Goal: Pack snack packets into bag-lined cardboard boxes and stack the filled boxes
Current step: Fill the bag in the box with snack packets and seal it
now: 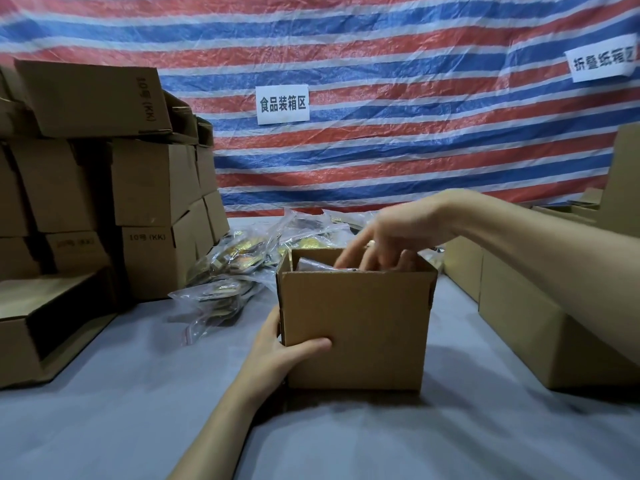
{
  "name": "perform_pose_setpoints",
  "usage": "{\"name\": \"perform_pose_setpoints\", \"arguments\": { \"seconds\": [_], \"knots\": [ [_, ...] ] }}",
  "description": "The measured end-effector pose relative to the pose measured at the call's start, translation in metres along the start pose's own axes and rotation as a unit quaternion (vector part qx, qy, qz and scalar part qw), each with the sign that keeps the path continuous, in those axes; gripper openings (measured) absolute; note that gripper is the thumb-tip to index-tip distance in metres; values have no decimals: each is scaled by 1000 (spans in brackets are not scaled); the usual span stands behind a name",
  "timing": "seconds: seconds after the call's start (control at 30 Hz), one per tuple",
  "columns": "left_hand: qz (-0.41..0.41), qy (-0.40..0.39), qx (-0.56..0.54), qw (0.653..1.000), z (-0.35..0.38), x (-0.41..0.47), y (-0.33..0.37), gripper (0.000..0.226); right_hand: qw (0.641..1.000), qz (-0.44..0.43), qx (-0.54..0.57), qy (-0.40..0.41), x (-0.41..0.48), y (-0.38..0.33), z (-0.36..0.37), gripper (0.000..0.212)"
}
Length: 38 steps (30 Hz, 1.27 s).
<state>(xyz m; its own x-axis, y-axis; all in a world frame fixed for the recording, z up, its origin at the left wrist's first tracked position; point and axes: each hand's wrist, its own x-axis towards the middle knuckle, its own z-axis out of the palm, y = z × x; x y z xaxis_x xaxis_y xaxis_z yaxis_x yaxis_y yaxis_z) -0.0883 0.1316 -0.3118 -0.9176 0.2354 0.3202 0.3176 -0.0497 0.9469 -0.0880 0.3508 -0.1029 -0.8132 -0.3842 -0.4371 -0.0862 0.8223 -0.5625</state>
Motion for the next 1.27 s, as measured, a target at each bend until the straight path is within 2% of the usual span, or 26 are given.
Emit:
{"name": "perform_pose_setpoints", "arguments": {
  "seconds": [0.07, 0.1, 0.2, 0.3, 0.4, 0.5, 0.57, 0.6, 0.63, 0.7, 0.77, 0.83, 0.9, 0.93, 1.03, 1.1, 1.17, 1.27],
  "knots": [
    [-3, -2, -4, 1000, -1, 1, -2, 83, 997, -24, -32, 72, 7, -7, 6, 28],
    [-5, -2, -5, 1000, -1, 1, -3, 83, 994, -25, -63, 91, 11, -10, 11, 29],
    [-2, 0, -2, 1000, -2, 1, -3, 85, 995, 26, -87, 35, 20, -18, 26, 48],
    [11, -8, 22, 1000, -2, 0, -2, 83, 993, 74, -88, -17, 25, -26, 35, 50],
    [19, -11, 26, 999, -3, 0, -2, 82, 989, 75, -128, -16, 27, -32, 40, 52],
    [22, -10, 22, 999, -2, 1, -3, 81, 991, 46, -119, 44, 21, -27, 35, 66],
    [22, -8, 21, 1000, -2, 1, -3, 80, 985, -47, -59, 153, 15, -18, 26, 68],
    [22, -7, 21, 999, -2, 1, -3, 78, 967, -113, -1, 229, 12, -12, 21, 67],
    [25, -6, 22, 999, -3, 1, -3, 77, 931, -179, 68, 310, 9, -4, 17, 63],
    [31, 2, 23, 999, -4, 2, -4, 80, 830, -271, 195, 448, 6, 18, 13, 52],
    [36, 13, 19, 999, -5, 3, -4, 85, 746, -277, 300, 525, 11, 45, 16, 40],
    [37, 21, 20, 999, -5, 3, -4, 86, 714, -216, 355, 564, 26, 70, 23, 25],
    [39, 32, 22, 998, -5, 4, -4, 84, 722, -133, 349, 583, 48, 98, 34, 13],
    [41, 38, 23, 998, -5, 4, -5, 84, 741, -98, 330, 577, 60, 113, 40, 16],
    [39, 44, 20, 998, -6, 5, -7, 85, 826, -23, 254, 503, 88, 156, 65, 41],
    [42, 42, 26, 998, -7, 5, -9, 82, 859, 19, 193, 474, 99, 175, 79, 51],
    [45, 41, 33, 998, -7, 5, -9, 80, 857, 57, 174, 481, 103, 182, 82, 54],
    [44, 42, 40, 997, -10, 6, -11, 78, 844, 55, 179, 503, 104, 181, 78, 52]
  ]
}}
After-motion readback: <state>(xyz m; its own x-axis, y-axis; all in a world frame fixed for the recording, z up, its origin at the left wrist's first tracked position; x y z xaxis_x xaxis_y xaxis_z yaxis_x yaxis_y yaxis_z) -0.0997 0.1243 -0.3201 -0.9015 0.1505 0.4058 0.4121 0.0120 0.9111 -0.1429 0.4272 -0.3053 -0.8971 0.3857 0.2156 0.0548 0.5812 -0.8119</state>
